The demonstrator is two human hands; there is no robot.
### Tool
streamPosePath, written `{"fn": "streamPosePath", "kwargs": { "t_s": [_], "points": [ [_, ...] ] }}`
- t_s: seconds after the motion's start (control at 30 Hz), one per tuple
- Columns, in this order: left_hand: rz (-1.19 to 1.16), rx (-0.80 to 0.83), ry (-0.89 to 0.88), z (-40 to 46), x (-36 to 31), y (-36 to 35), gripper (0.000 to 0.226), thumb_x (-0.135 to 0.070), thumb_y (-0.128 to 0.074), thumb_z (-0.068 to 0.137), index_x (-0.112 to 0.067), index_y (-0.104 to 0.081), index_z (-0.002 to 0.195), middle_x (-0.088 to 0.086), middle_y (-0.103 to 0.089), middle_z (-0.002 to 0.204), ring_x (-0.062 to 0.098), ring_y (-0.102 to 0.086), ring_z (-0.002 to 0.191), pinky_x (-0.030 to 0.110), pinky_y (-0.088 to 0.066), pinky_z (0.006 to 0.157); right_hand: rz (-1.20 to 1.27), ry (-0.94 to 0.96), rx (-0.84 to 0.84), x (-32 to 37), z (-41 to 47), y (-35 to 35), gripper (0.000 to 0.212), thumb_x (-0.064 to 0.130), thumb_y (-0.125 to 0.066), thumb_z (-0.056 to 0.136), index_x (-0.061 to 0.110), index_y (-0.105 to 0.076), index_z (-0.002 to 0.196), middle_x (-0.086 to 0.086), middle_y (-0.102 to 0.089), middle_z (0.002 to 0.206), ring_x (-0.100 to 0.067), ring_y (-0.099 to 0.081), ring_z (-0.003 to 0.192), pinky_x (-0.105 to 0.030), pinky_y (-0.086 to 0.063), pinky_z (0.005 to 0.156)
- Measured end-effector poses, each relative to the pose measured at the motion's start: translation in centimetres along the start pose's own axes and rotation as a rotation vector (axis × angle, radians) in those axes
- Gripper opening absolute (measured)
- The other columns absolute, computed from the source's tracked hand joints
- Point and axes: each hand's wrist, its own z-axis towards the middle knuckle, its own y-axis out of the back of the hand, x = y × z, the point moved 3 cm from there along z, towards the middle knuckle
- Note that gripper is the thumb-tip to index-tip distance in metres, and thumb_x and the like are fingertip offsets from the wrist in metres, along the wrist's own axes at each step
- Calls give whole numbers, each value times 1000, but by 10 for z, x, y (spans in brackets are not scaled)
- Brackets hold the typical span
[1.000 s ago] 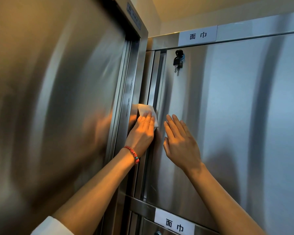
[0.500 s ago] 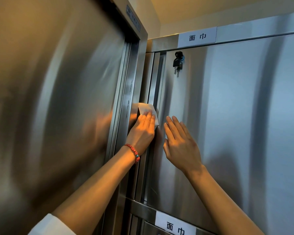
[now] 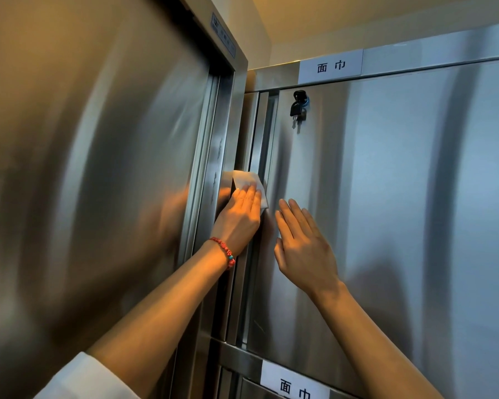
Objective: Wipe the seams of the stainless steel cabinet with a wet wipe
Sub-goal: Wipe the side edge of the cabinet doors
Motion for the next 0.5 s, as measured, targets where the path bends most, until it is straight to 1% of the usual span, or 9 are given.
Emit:
{"fn": "streamPosePath", "kwargs": {
  "t_s": [0.07, 0.13, 0.23, 0.3, 0.33, 0.4, 0.47, 0.5],
  "points": [
    [22, -3, 9, 4, 0, -1, 51, -15, -38, 98, -1, -24, 144, 19, -29, 148, 27, -28, 138, 36, -18, 113, 5, -2, -5, 0, 0, 0, 51, 23, -68, 80, 1, -58, 125, -17, -52, 133, -31, -46, 128, -45, -29, 108],
    [7, 10, 8, 1, -3, -1, 51, -15, -36, 98, -1, -24, 144, 18, -29, 149, 26, -28, 138, 36, -19, 112, 1, 5, -4, 0, 0, -1, 51, 23, -68, 80, 1, -57, 125, -18, -52, 133, -32, -45, 128, -45, -29, 108],
    [-16, -55, -29, -9, -7, 2, 47, -22, -47, 91, -10, -44, 137, 9, -47, 139, 20, -44, 130, 32, -32, 108, -6, 9, 4, 0, 0, -1, 52, 25, -68, 80, 0, -58, 125, -18, -52, 133, -32, -46, 128, -45, -29, 108],
    [-36, -121, -57, -12, -7, 5, 44, -23, -47, 88, -14, -52, 131, 5, -55, 132, 18, -50, 125, 30, -36, 105, -5, 8, 9, 0, 0, -1, 52, 25, -68, 80, 0, -58, 125, -18, -52, 133, -32, -45, 128, -45, -30, 108],
    [-27, -132, -62, -12, -7, 4, 44, -23, -47, 89, -14, -51, 132, 6, -54, 133, 18, -49, 125, 31, -36, 105, -4, 7, 10, 0, 0, -1, 52, 25, -68, 81, 0, -57, 125, -18, -52, 134, -32, -45, 128, -45, -29, 108],
    [39, -121, -67, -8, -5, 1, 46, -24, -46, 93, -10, -43, 137, 9, -48, 139, 21, -43, 130, 34, -31, 108, -4, 7, 3, 0, 0, -1, 52, 25, -68, 81, 0, -57, 125, -18, -52, 133, -32, -45, 128, -46, -29, 108],
    [69, -101, -77, -4, -4, 0, 46, -17, -34, 96, -5, -36, 141, 14, -41, 143, 25, -36, 134, 36, -26, 110, -1, 7, -6, 0, -1, -1, 52, 24, -68, 80, 1, -57, 125, -18, -52, 133, -32, -46, 128, -46, -29, 108],
    [49, -119, -65, -3, -4, 0, 45, -13, -28, 96, -6, -39, 139, 14, -44, 141, 24, -39, 133, 35, -28, 110, 0, 6, -8, 0, -1, -1, 52, 24, -68, 80, 1, -57, 125, -18, -52, 133, -32, -46, 128, -45, -28, 108]
  ]
}}
